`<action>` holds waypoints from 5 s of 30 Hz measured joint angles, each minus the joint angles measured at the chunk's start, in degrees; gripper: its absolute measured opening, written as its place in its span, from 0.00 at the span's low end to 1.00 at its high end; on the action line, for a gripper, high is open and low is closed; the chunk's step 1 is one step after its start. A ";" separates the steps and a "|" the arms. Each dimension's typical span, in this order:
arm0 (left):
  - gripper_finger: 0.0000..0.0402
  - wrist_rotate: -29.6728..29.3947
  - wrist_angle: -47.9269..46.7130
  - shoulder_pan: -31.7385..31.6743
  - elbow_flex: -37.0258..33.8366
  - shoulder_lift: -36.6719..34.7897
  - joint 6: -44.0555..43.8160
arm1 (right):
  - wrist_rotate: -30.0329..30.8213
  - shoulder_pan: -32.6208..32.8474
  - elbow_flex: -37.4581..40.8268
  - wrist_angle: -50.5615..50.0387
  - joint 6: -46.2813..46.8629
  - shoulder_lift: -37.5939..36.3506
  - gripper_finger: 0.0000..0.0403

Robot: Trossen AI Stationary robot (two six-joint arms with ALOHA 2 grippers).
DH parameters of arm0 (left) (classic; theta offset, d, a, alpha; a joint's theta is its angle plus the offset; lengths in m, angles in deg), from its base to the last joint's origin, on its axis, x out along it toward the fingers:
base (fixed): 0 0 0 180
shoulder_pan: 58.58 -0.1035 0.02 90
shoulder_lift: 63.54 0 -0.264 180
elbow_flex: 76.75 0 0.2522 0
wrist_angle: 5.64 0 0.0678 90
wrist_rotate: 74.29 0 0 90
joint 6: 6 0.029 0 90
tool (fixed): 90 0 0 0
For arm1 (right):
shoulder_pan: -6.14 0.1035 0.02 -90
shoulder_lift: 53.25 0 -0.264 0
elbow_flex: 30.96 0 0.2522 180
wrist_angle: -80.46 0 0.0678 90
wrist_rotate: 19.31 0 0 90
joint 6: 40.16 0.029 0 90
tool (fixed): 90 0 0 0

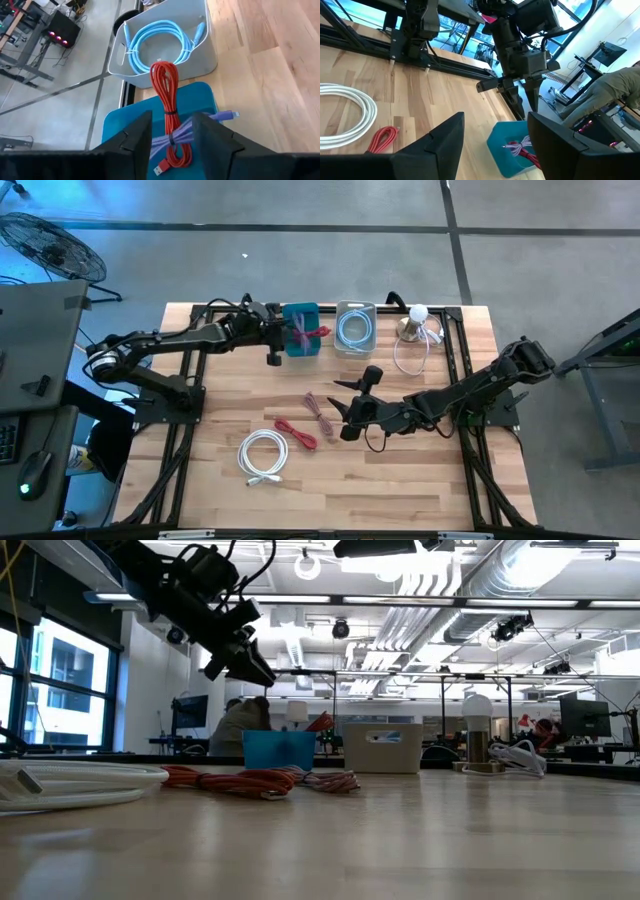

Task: Pick & Place USB Port
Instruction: Put the purple charger cable into the blue bin, then put the orange charger cable into the blue bin

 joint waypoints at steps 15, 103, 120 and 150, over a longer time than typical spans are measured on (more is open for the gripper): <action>0.36 12.01 -5.98 5.62 0.00 -0.75 -1.26 | -1.61 -0.02 0.00 -8.30 4.77 0.00 0.52; 0.36 3.26 -18.03 38.66 0.11 7.13 -2.32 | -14.44 0.01 0.02 -11.43 7.69 0.00 0.52; 0.36 5.70 -13.18 38.66 0.10 12.29 -1.81 | -14.39 0.01 0.02 -10.99 7.08 0.00 0.52; 0.02 0.11 -15.42 38.69 8.34 23.56 -1.25 | -14.74 0.01 0.02 -10.53 7.56 0.00 0.51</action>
